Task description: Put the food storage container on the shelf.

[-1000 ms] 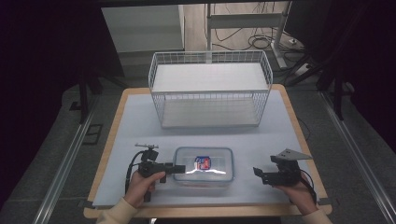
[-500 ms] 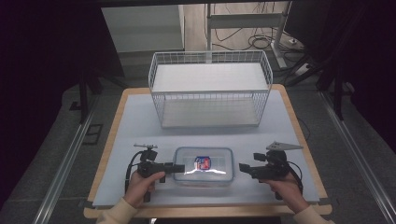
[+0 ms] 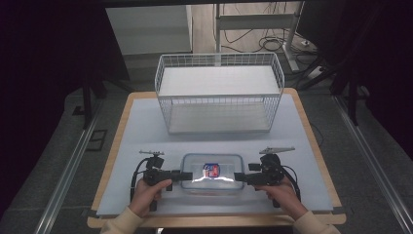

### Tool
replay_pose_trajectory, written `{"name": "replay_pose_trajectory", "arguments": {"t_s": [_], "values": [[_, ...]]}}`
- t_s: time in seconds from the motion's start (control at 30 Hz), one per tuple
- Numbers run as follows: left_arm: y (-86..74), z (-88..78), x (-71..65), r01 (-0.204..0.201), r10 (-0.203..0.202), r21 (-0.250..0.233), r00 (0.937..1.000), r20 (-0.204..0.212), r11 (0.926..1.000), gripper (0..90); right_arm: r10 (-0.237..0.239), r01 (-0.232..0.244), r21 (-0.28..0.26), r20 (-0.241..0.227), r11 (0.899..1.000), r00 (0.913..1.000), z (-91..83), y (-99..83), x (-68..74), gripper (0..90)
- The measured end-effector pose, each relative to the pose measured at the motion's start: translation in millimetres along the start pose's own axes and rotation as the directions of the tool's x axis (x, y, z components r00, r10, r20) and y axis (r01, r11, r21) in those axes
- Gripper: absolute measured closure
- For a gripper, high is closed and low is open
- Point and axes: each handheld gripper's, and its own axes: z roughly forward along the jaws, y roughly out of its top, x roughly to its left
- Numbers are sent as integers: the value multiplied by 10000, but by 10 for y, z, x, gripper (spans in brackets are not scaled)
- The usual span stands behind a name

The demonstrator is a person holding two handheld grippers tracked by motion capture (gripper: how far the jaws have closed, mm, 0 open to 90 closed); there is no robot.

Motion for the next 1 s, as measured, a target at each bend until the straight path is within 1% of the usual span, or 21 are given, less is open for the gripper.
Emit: {"name": "replay_pose_trajectory", "arguments": {"t_s": [0.03, 0.13, 0.23, 0.27, 0.3, 0.37, 0.43, 0.5, 0.6, 0.63, 0.73, 0.77, 0.9, 1.0], "values": [[0, 0, 0, -3, 3, 3, 10000, 0, 10000, 298, 57, -56, 60, -20, 10000, 10000, 13, -10, 3, 106], [-1, 0, 0, -8, 8, 1, 10000, -2, 10000, 298, 615, -607, 185, -474, 9980, 9970, 47, -36, -23, 113], [-3, -1, 0, -18, 18, 0, 10000, 2, 10000, 298, 1056, -1011, 460, -1094, 9938, 9884, 96, -54, -37, 139], [-3, -2, 0, -24, 24, 15, 10000, -11, 10000, 298, 1110, -1058, 468, -1268, 9933, 9857, 110, -59, -34, 160], [-3, -2, -1, -22, 22, 12, 10000, -13, 10000, 297, 1157, -1105, 463, -1299, 9928, 9848, 120, -60, -25, 155], [-4, -2, -1, -24, 24, 11, 10000, -13, 10000, 298, 1241, -1187, 496, -1262, 9917, 9842, 116, -51, -29, 180], [-7, 0, -1, -22, 22, -38, 10000, -6, 10000, 298, 1348, -1305, 405, -1308, 9906, 9822, 85, -45, -47, 240], [-11, -4, 0, -52, 52, -33, 10000, -5, 10000, 299, 1309, -1289, 235, -1319, 9914, 9826, 44, -40, -60, 298], [-24, -9, 6, -76, 76, -111, 10000, 57, 9999, 304, 1396, -1373, 259, -1416, 9902, 9800, 34, -41, -77, 312], [-28, -12, 1, -52, 52, -116, 10000, 58, 9999, 306, 1400, -1377, 257, -1430, 9901, 9798, 32, -41, -81, 320], [-40, -23, -9, -158, 159, -181, 9999, 28, 9997, 315, 1495, -1483, 191, -1493, 9888, 9774, 15, -46, -91, 350], [-48, -27, -17, -118, 119, -236, 9999, 26, 9997, 319, 1530, -1523, 164, -1530, 9882, 9763, 9, -49, -95, 359], [-85, -48, -40, -289, 289, -397, 9996, -8, 9988, 333, 1623, -1642, 22, -1643, 9864, 9730, -16, -60, -103, 401], [-124, -80, -55, -336, 338, -545, 9994, 21, 9979, 360, 1659, -1696, -65, -1759, 9855, 9703, -41, -74, -97, 433]]}}
